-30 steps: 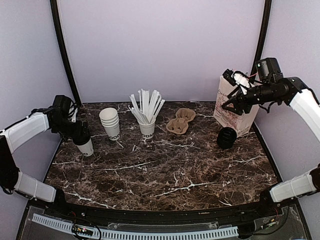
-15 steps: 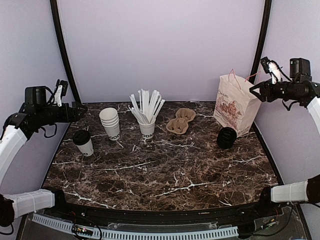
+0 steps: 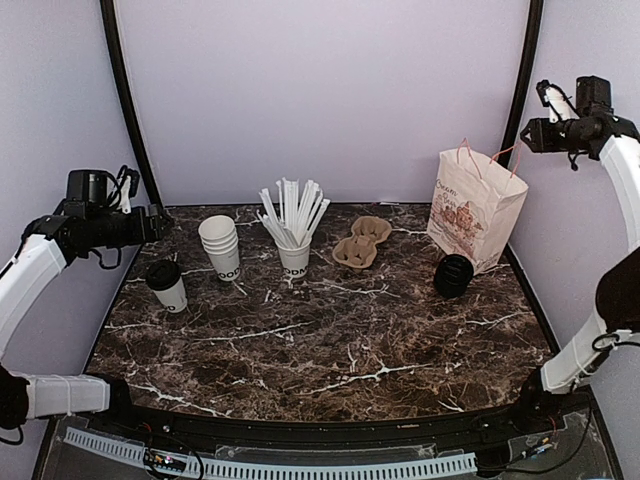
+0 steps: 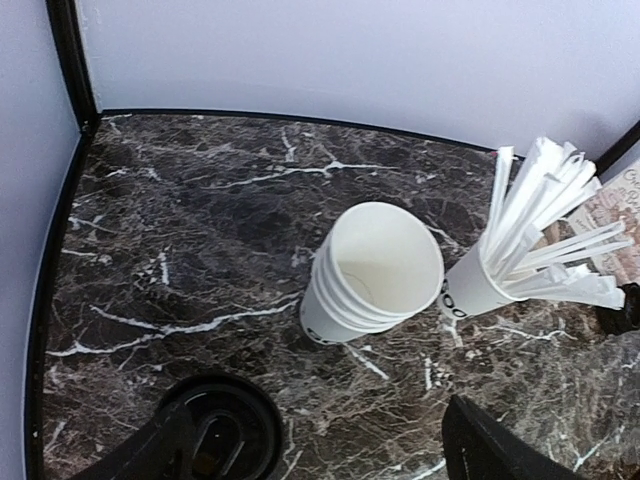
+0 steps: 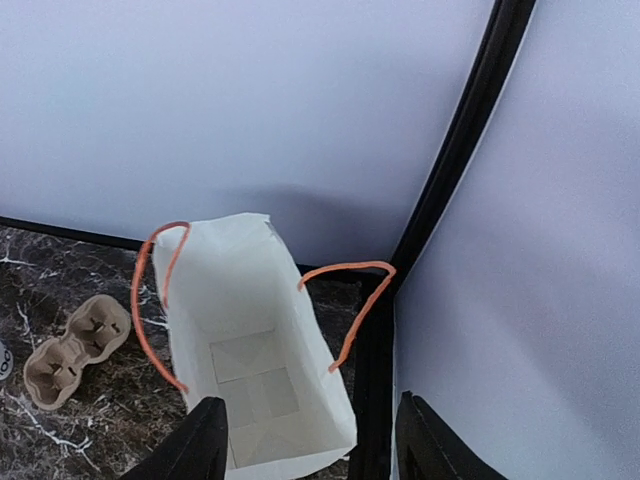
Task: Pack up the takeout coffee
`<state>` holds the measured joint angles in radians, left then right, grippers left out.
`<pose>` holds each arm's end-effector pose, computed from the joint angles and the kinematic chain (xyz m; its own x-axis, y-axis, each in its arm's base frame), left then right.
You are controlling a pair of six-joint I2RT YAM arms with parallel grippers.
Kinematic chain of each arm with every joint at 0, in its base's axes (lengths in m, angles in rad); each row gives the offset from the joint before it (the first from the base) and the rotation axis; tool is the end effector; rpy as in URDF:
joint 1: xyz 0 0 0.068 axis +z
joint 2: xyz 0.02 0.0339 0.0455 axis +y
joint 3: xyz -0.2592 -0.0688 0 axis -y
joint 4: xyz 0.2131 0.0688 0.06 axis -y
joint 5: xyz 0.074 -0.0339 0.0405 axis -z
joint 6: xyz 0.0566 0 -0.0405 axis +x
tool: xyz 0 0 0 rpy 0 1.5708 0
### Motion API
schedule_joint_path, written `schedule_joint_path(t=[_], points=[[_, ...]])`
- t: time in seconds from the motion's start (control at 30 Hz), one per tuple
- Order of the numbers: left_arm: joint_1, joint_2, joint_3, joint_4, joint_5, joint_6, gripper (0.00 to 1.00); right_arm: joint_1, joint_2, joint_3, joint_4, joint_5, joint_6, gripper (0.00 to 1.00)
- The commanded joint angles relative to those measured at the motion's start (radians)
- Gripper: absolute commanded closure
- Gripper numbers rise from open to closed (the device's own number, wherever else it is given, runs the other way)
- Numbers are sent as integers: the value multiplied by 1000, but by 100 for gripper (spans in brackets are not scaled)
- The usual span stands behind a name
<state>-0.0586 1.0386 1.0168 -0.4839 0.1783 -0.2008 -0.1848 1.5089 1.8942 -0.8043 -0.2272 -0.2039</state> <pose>0.2153 -0.0227 0.3294 -0.5163 -0.1663 -0.8401 0.1118 0.9595 -0.2587 0.2942 -0.0420 0.4554 -0.3869 -0.1284 -0.9131 -0.1037 0.9900 -0.0952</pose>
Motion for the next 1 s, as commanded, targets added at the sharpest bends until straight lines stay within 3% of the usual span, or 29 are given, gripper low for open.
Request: schedule_joint_path(t=[0.0, 0.17, 0.4, 0.5, 0.63, 0.77, 0.97], points=[[5, -51, -1, 49, 155, -19, 16, -28, 168, 157, -120, 7, -46, 43], [2, -29, -14, 31, 275, -3, 22, -35, 271, 145, -103, -81, -71, 46], [3, 9, 1, 35, 326, 23, 25, -35, 397, 137, -85, -154, -96, 59], [2, 36, 18, 46, 332, 22, 25, -35, 420, 149, -71, -179, -111, 72], [3, 76, 49, 62, 344, 18, 25, -35, 404, 132, -27, -231, -157, 100], [3, 116, 95, 55, 364, 16, 26, -35, 363, 148, 3, -263, -179, 100], [2, 101, 146, 51, 386, 29, 24, -28, 146, 59, 153, -336, -159, 100]])
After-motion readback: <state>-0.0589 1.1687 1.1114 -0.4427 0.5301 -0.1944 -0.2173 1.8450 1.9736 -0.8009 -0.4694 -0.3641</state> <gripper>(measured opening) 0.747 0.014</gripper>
